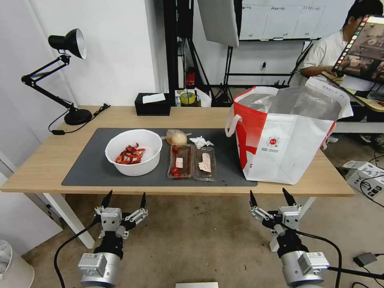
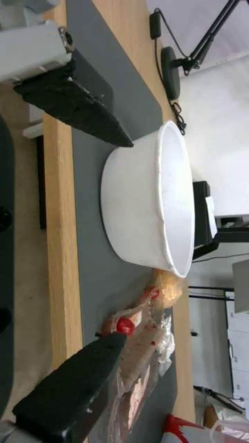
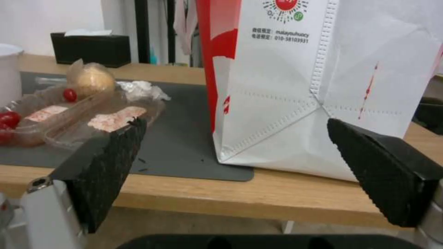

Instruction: Pick up the trash from the table and place it into the takeout bag.

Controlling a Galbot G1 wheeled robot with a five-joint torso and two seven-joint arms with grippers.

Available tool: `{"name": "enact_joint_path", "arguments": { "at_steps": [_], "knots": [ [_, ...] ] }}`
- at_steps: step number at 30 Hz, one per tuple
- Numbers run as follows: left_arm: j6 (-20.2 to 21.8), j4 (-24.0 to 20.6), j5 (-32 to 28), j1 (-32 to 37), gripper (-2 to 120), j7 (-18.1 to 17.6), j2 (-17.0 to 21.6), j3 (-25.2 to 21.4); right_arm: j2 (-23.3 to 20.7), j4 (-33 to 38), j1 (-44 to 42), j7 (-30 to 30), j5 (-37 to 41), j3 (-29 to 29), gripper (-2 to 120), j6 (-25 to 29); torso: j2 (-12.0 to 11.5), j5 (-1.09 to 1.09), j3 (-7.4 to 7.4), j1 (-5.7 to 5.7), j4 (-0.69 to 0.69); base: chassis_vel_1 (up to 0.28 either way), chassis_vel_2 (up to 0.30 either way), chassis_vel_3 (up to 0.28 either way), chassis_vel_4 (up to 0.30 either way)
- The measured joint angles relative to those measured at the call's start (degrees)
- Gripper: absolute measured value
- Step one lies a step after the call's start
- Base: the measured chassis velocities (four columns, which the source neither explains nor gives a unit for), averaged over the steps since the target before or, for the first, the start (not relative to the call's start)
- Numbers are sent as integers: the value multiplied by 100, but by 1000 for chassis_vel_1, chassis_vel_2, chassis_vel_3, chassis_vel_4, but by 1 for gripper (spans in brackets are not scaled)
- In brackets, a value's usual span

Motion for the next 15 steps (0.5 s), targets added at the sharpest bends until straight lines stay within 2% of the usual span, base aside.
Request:
{"name": "enact_joint_path", "arguments": {
  "at_steps": [15],
  "knots": [
    [0, 0, 0, 0, 100, 0, 0, 0, 0, 0, 0, 0, 0, 0, 100, 0, 0, 0, 0, 0, 0, 0, 0, 0, 0]
  ]
}}
